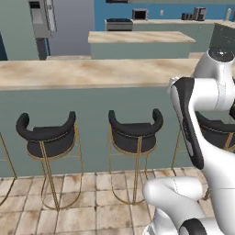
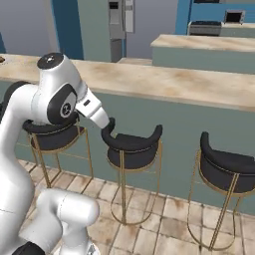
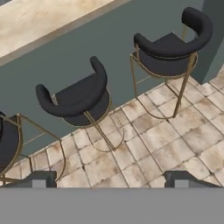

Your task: Take the cheese, chicken drumstick, and mushroom from the fridge and place them on the plate on the dining counter to create an appetizer plate.

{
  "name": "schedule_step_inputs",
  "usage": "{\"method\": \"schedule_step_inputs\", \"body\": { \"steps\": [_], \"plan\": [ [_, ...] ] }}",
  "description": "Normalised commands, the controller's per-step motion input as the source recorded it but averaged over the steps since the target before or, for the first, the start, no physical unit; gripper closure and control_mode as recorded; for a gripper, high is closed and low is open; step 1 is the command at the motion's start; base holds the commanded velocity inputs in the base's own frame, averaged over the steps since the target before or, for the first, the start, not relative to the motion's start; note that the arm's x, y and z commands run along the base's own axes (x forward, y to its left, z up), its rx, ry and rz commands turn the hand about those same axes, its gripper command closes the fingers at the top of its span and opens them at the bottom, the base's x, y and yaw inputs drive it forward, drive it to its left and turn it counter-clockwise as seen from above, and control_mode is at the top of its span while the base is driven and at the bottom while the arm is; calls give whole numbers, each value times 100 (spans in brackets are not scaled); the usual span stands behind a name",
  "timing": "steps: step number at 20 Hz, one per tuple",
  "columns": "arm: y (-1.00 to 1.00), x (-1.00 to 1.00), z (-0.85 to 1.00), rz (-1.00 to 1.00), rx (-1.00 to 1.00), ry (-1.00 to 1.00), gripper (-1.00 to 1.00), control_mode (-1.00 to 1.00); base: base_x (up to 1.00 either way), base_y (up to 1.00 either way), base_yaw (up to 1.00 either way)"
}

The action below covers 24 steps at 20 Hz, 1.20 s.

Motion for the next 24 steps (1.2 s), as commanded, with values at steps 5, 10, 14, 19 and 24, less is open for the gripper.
{"method": "schedule_step_inputs", "body": {
  "steps": [5, 10, 14, 19, 24],
  "plan": [
    [0, 0, 0, 0, 0, 0, -100, 100, 0, -75, -9],
    [0, 0, 0, 0, 0, 0, -100, 100, -13, -99, -8],
    [0, 0, 0, 0, 0, 0, -100, 100, -17, -100, -7],
    [0, 0, 0, 0, 0, 0, -100, 100, -30, -100, -8],
    [0, 0, 0, 0, 0, 0, -100, 100, -31, -100, -3]
  ]
}}
